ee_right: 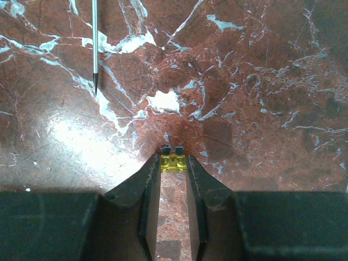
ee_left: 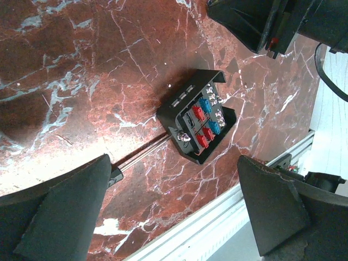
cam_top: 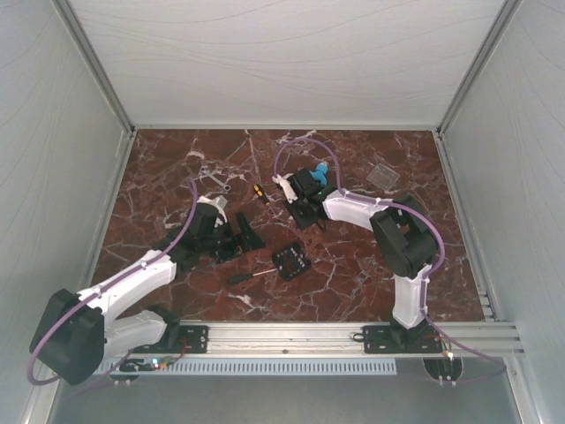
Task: Snap on the fuse box
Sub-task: Pick up the fuse from the center of the board.
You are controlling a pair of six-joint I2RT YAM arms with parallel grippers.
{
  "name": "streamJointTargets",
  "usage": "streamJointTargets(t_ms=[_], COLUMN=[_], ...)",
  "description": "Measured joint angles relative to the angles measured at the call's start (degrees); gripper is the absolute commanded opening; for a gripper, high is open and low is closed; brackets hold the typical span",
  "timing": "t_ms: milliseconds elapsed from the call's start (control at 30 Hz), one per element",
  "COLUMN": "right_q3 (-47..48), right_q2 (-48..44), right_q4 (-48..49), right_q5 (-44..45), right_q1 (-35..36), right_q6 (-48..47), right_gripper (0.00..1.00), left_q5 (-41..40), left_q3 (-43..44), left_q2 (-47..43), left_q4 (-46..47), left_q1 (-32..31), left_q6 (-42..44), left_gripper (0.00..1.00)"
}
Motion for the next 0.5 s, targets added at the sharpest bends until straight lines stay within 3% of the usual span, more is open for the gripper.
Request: streamJointTargets(t_ms=[500], right_q3=[-5.4], right_q2=[-9.7], right_q4=[-1.8], right_q5=[-1.9], right_q1=[0.1], right_q6=[1.4], right_gripper=[0.17], left_q5=[7.1], left_q3=[0.4], left_q2=[3.1], left_q4=[5.0], left_q1=[5.2], left_q6=[-0.9], left_gripper=[0.89])
